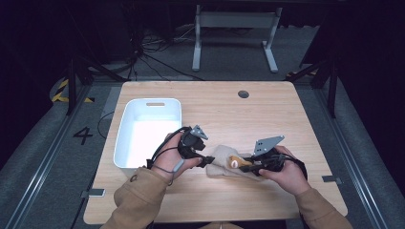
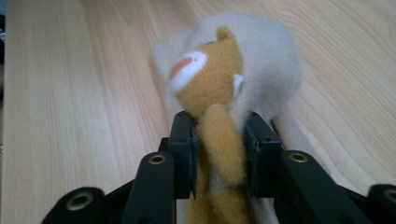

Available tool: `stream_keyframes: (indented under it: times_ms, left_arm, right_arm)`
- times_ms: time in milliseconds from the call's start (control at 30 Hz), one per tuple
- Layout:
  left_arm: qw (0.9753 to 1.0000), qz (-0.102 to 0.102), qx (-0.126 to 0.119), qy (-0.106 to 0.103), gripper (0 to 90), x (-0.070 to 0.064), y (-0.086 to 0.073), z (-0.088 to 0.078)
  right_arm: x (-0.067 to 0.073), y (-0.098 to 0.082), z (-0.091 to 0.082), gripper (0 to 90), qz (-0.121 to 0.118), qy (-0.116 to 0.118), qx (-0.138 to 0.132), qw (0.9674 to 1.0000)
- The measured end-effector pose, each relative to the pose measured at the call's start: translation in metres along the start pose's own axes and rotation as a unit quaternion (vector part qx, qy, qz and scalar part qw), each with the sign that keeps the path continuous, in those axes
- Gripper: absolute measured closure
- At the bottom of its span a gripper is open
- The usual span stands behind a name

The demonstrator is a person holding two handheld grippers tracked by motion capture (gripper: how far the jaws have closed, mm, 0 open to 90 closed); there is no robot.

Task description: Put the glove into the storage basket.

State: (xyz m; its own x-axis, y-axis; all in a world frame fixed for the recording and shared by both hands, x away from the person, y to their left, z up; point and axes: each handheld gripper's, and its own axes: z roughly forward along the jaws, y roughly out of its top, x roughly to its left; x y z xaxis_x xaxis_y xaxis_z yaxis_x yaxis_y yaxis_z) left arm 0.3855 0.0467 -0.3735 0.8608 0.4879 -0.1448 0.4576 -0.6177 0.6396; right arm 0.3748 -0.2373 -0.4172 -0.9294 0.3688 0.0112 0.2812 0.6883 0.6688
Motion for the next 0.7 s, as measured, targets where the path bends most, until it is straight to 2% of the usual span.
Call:
stream_keyframes:
  times_ms: [67, 167, 200, 333, 500, 600, 700]
  left_arm:
    - [1.0, 0.0, 0.009, 0.001, 39.8, 0.0, -0.001, 0.002]
    - [0.9998, -0.002, 0.017, 0.005, 39.3, 0.0, -0.002, 0.006]
    - [0.9998, -0.001, 0.021, 0.005, 39.4, -0.001, -0.003, 0.007]
    - [0.9996, 0.005, 0.027, 0.005, 39.0, -0.003, -0.002, 0.01]
    - [0.9991, 0.02, 0.037, 0.004, 39.0, -0.004, 0.002, 0.013]
    - [0.9984, 0.032, 0.047, 0.001, 40.5, -0.006, 0.003, 0.02]
    - [0.998, 0.035, 0.053, 0.004, 41.0, -0.006, 0.004, 0.022]
  right_arm:
    - [-0.002, -0.002, 0.002, 61.2, -0.008, -0.012, 0.01, 0.9998]
    - [-0.001, -0.002, 0.002, 58.1, -0.013, -0.017, 0.019, 0.9996]
    - [0.0, -0.002, 0.002, 51.9, -0.019, -0.027, 0.022, 0.9992]
    - [-0.001, -0.002, -0.005, 45.8, -0.015, -0.044, 0.009, 0.9989]
    - [-0.002, -0.006, -0.02, 47.1, -0.003, -0.061, -0.001, 0.9981]
    - [-0.004, -0.012, -0.035, 52.4, 0.014, -0.078, 0.004, 0.9969]
    - [-0.006, -0.016, -0.042, 52.8, 0.022, -0.086, 0.014, 0.996]
